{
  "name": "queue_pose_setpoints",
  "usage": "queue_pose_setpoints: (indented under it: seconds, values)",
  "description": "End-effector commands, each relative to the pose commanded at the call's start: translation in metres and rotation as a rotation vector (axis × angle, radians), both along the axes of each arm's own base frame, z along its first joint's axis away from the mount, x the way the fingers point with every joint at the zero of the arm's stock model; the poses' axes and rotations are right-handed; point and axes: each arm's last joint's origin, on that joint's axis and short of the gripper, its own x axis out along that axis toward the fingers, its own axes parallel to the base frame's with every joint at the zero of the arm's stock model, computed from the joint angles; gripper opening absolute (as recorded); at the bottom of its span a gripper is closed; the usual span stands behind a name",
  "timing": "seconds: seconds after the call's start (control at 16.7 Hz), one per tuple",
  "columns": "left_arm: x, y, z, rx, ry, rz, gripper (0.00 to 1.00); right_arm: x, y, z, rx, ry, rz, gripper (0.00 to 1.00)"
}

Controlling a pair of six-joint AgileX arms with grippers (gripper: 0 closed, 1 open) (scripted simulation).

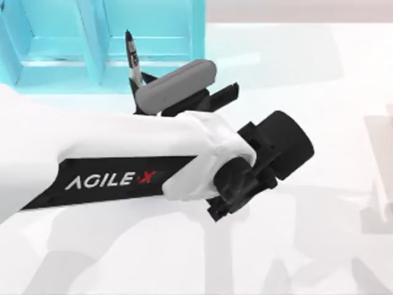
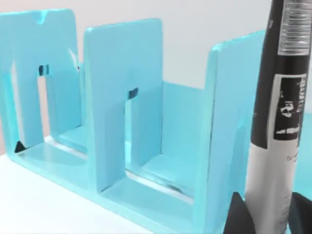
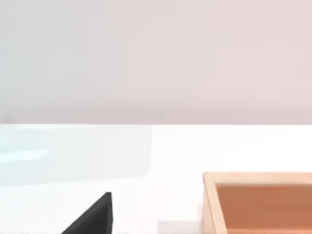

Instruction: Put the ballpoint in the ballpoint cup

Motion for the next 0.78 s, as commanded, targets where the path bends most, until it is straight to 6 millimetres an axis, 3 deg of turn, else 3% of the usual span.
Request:
queue_pose_setpoints:
  seconds: [0.18,0.78]
  values:
    - [0.0023,0.0005,-0.0067,-0.037,0.007,-0.001,0.00,0.0000,0.0000,0.0000,0.000,0.000,0.000,1.00]
    - [0.0035,0.0022,-0.0024,-0.002,0.001,0.000,0.00,0.0000,0.0000,0.0000,0.000,0.000,0.000,1.00]
